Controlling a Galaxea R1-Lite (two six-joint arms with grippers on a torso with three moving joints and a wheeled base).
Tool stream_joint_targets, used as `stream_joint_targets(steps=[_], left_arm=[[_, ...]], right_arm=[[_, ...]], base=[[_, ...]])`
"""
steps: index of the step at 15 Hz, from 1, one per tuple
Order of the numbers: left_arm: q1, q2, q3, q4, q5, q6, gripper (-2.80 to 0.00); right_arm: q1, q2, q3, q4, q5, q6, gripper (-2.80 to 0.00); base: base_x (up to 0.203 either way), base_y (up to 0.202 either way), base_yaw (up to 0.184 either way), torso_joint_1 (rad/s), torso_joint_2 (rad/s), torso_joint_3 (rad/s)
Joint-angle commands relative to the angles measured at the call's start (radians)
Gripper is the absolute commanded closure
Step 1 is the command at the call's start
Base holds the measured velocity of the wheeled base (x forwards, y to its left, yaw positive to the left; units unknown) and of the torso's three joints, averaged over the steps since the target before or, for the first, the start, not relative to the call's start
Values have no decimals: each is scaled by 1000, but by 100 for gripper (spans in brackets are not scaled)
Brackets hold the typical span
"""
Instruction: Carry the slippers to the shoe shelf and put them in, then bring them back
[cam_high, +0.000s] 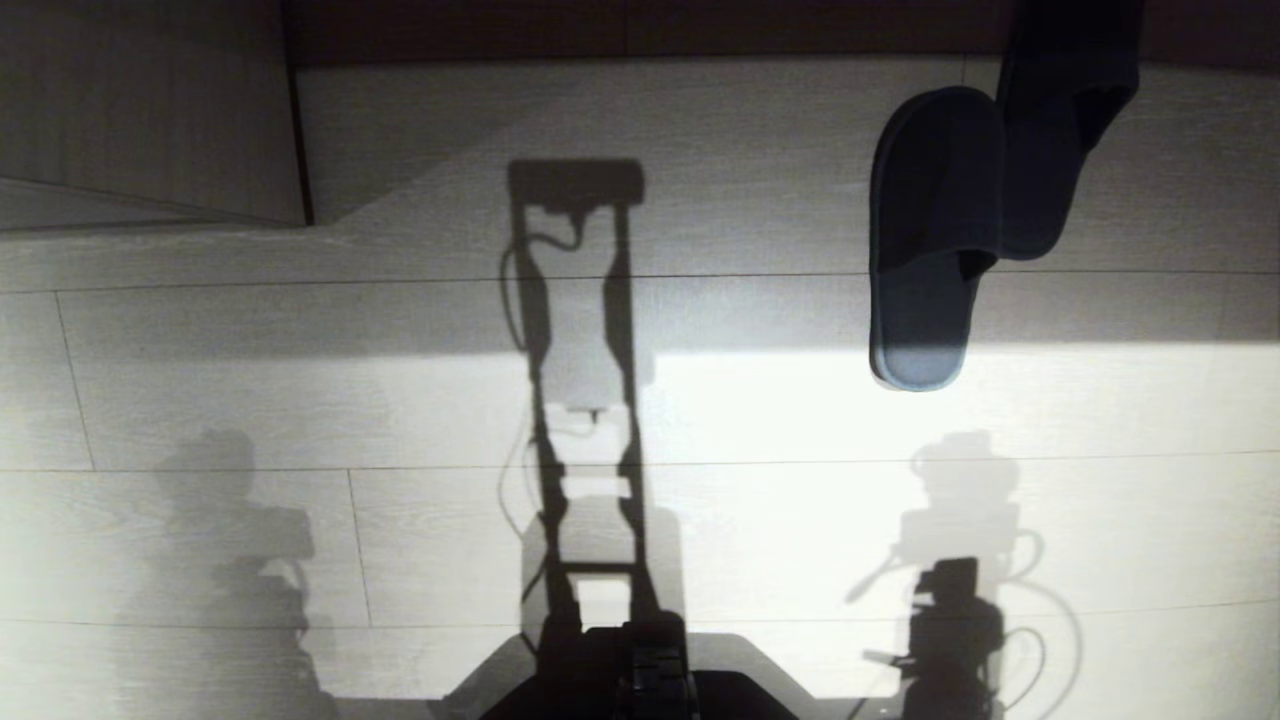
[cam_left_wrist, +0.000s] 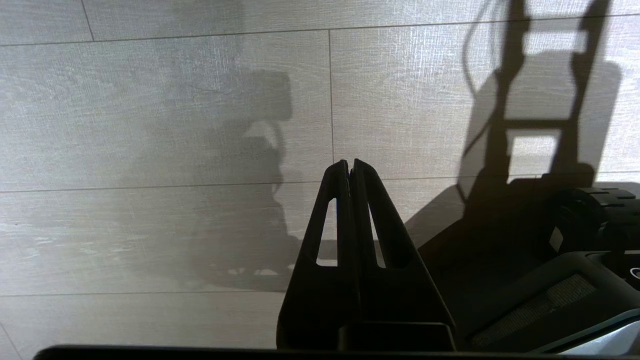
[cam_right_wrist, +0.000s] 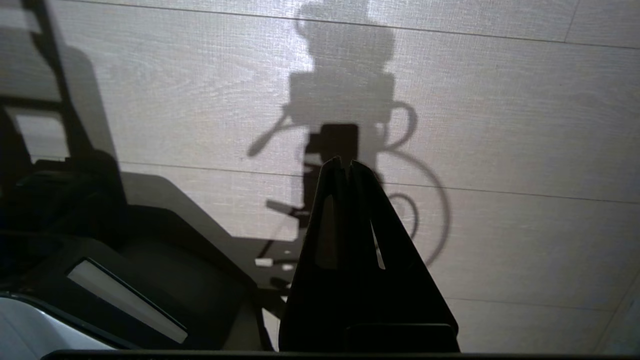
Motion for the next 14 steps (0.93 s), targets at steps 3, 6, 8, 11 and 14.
stream_joint_targets(steps=[3, 6, 8, 11, 14], left_arm=[[0, 0, 0, 0, 0, 0, 0], [0, 0, 0, 0, 0, 0, 0], [0, 0, -2, 1, -1, 2, 0], [0, 1, 0, 0, 0, -7, 0], [0, 0, 0, 0, 0, -10, 0]], right_arm=[[0, 0, 0, 0, 0, 2, 0], [0, 0, 0, 0, 0, 2, 0], [0, 0, 0, 0, 0, 2, 0], [0, 0, 0, 0, 0, 2, 0], [0, 0, 0, 0, 0, 2, 0]], base=[[0, 0, 0, 0, 0, 0], [0, 0, 0, 0, 0, 0], [0, 0, 0, 0, 0, 0], [0, 0, 0, -1, -1, 52], [0, 0, 0, 4, 1, 173]])
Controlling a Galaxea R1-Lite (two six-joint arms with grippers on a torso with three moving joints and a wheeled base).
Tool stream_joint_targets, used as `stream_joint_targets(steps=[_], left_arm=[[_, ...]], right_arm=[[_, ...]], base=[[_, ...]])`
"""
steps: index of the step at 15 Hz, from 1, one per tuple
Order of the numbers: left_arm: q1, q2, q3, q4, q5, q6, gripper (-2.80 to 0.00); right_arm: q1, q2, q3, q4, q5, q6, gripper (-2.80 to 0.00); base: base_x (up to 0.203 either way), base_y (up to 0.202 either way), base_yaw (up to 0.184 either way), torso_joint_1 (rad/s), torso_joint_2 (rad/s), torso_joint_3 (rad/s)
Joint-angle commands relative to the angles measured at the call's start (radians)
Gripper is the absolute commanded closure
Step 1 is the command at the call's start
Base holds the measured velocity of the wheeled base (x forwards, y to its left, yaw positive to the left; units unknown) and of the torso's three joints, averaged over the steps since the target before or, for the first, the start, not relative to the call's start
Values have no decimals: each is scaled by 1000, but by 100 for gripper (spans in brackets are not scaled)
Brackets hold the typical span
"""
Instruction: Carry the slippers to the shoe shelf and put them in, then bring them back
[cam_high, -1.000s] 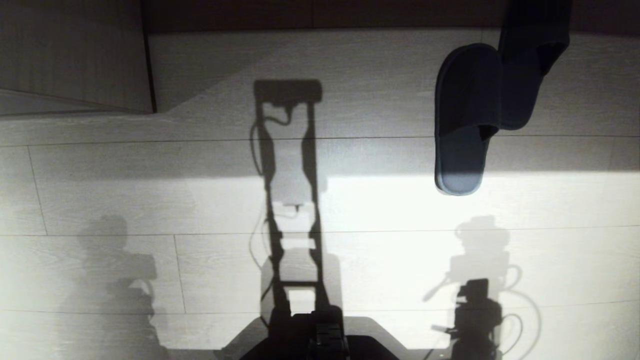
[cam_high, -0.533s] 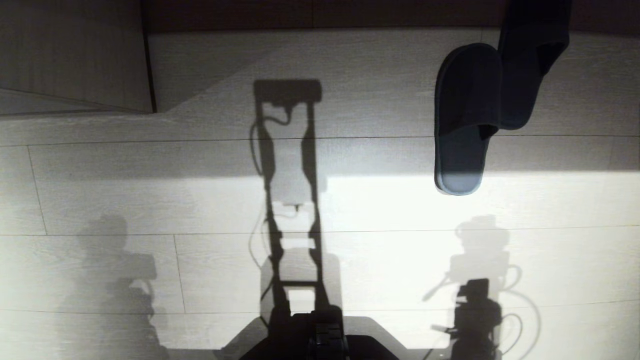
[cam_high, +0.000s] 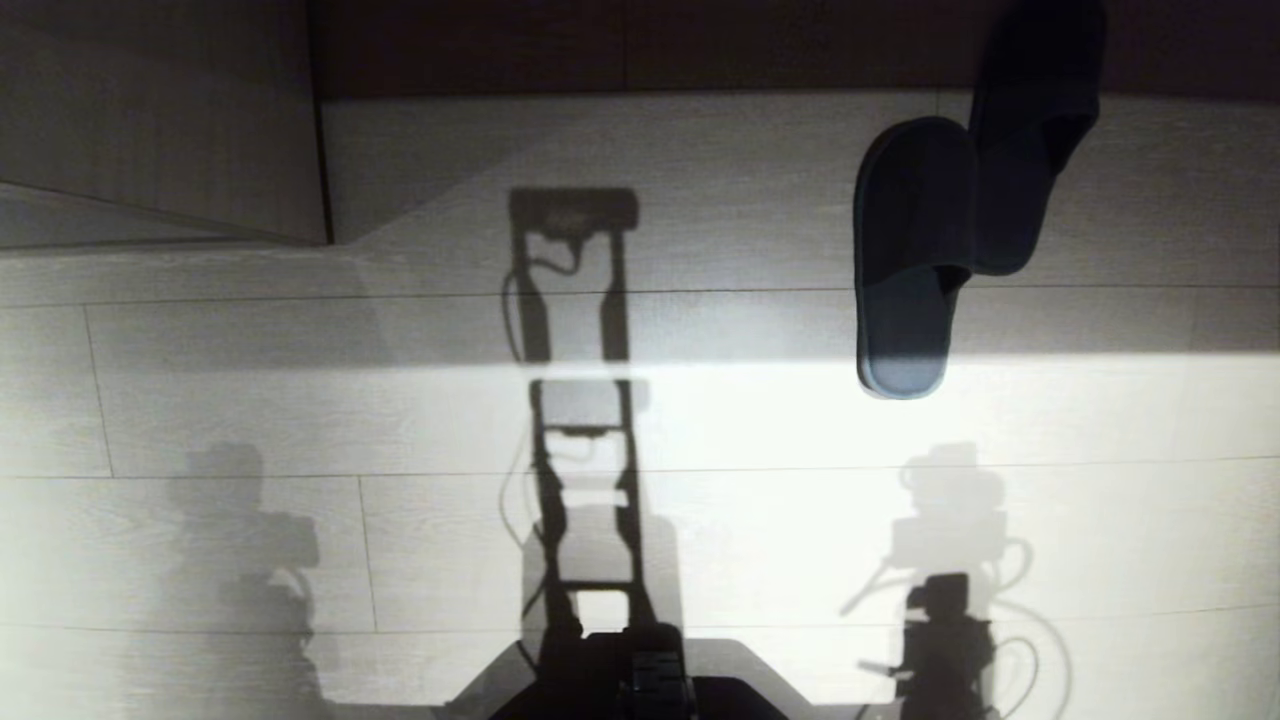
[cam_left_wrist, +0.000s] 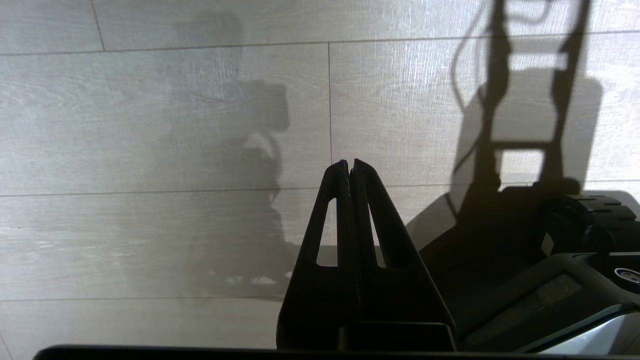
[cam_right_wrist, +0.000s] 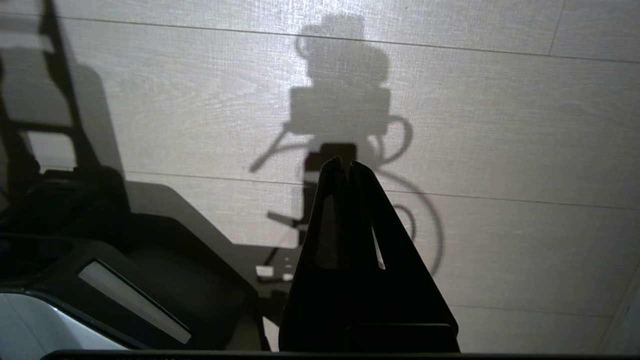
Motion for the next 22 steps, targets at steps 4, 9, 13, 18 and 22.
stream_joint_targets(steps=[4, 9, 13, 18, 22], left_arm=[[0, 1, 0, -1, 0, -1, 0], [0, 1, 0, -1, 0, -1, 0], [0, 1, 0, -2, 0, 2, 0], [0, 1, 0, -2, 0, 1, 0], [0, 1, 0, -2, 0, 4, 0]], right_arm=[[0, 3, 0, 0, 0, 0, 0], [0, 3, 0, 0, 0, 0, 0], [0, 3, 0, 1, 0, 0, 0], [0, 3, 0, 0, 0, 0, 0], [0, 3, 0, 0, 0, 0, 0]], base=[[0, 0, 0, 3, 4, 201], [0, 0, 0, 1, 1, 204], [0, 0, 0, 3, 2, 200], [0, 0, 0, 2, 5, 205], [0, 0, 0, 4, 3, 204]])
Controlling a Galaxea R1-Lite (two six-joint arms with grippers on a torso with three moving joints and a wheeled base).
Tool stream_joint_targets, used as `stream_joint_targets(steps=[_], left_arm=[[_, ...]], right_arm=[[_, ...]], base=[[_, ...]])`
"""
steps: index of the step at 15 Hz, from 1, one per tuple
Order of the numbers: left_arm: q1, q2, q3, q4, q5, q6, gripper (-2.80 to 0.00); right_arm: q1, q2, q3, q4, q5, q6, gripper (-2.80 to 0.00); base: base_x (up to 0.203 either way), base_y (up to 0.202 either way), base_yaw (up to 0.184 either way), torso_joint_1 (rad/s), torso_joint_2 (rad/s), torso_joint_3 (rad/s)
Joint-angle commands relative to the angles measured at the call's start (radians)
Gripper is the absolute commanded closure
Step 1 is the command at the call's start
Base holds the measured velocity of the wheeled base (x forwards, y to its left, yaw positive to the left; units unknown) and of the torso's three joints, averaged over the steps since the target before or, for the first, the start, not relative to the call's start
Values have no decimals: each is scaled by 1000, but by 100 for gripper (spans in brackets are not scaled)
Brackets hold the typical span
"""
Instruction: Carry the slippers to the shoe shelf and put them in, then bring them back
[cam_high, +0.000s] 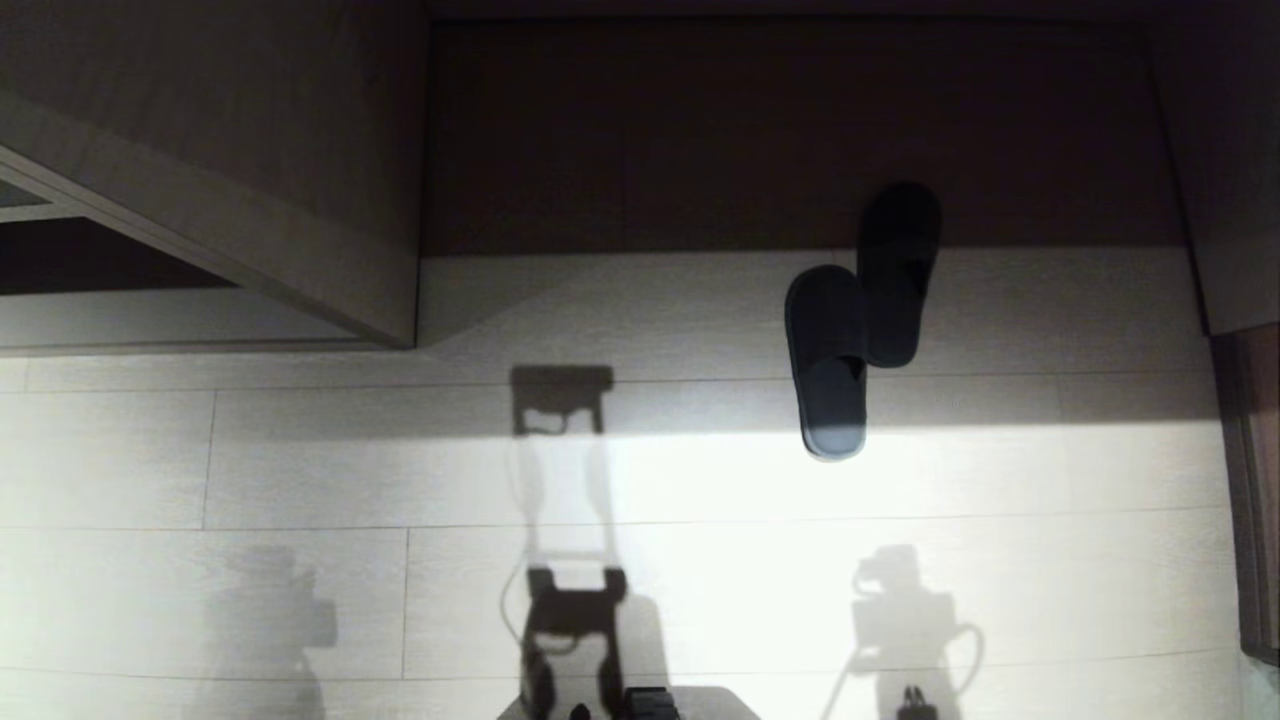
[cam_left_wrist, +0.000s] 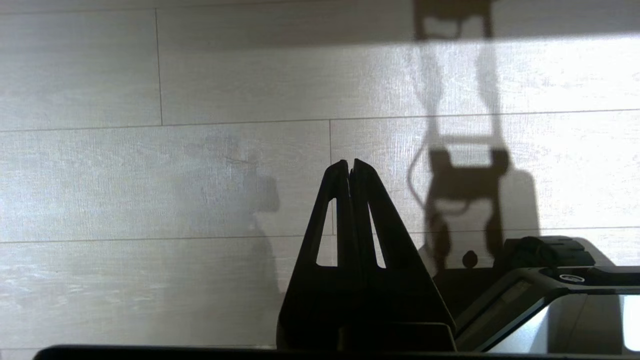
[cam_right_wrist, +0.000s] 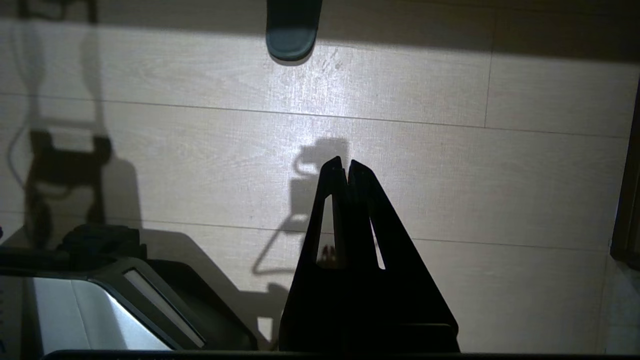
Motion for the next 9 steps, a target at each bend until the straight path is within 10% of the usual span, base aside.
stream_joint_targets(steps=[1, 9], left_arm=[[0, 2, 0, -1, 0, 0, 0], [0, 3, -2, 3, 1, 5, 0]], right_arm=[[0, 1, 0, -1, 0, 0, 0], [0, 1, 0, -1, 0, 0, 0]], base=[[0, 0, 0, 8, 2, 205], [0, 0, 0, 5, 2, 203]])
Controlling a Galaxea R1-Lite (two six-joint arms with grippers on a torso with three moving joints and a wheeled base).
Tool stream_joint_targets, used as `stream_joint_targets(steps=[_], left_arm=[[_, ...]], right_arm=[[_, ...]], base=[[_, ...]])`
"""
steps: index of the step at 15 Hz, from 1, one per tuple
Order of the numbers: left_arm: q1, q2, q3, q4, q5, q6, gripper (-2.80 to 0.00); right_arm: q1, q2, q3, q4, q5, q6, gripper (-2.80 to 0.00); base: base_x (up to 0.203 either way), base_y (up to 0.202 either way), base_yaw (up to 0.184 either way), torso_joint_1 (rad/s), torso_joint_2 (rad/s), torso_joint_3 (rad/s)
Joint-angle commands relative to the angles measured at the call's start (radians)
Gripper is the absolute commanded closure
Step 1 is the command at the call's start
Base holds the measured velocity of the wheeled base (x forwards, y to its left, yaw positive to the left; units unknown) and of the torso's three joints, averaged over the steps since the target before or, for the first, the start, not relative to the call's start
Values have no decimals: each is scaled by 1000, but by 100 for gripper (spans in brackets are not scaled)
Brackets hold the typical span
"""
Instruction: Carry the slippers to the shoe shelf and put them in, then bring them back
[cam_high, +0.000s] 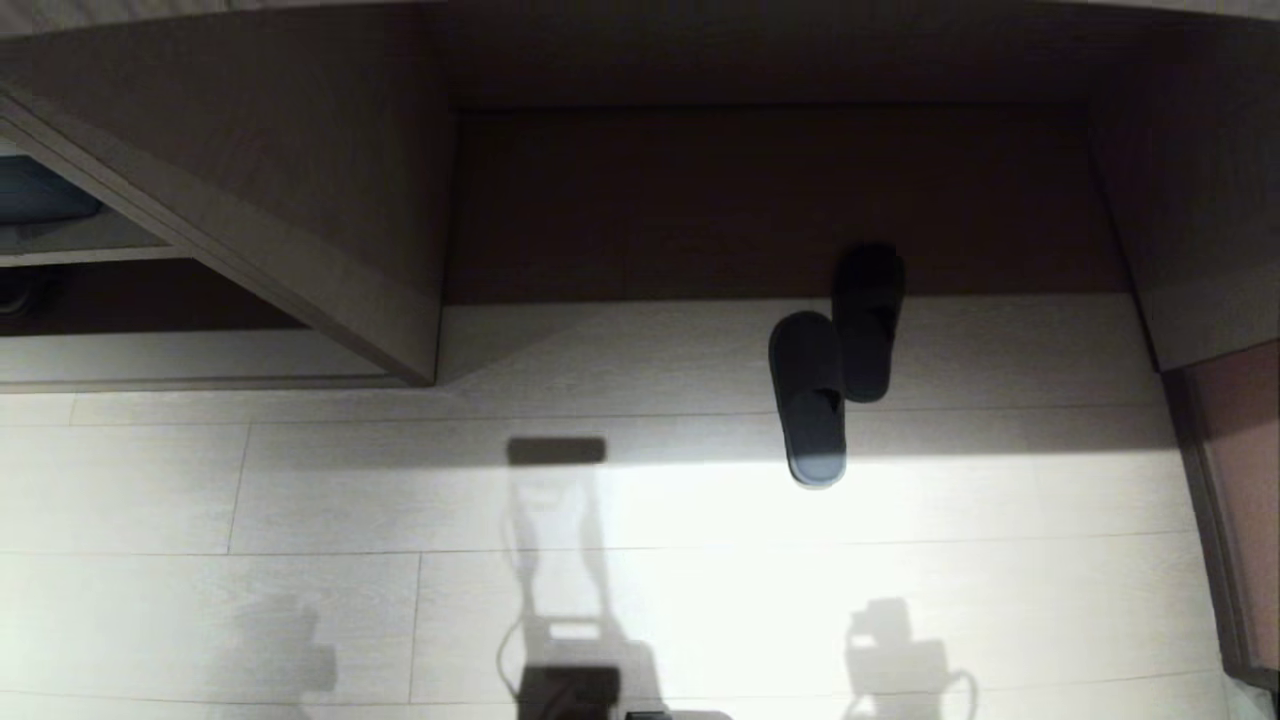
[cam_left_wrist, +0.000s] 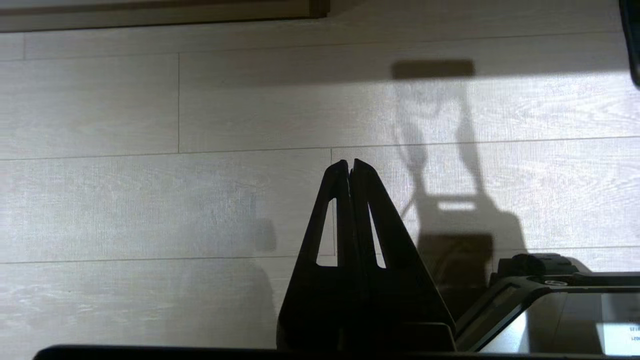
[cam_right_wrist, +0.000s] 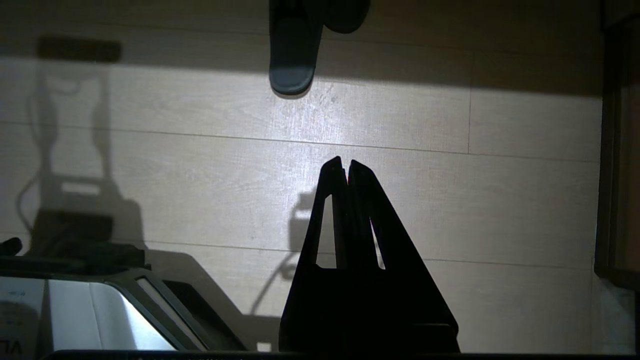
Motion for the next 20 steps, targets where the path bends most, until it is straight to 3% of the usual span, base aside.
stream_joint_targets(steps=[1, 20], left_arm=[[0, 2, 0, -2, -1, 0, 0], [0, -1, 1, -5, -2, -7, 0]], right_arm=[[0, 0, 0, 0, 1, -1, 0], [0, 0, 0, 0, 1, -1, 0]], base=[[0, 0, 0, 0, 1, 205], [0, 0, 0, 2, 1, 201]])
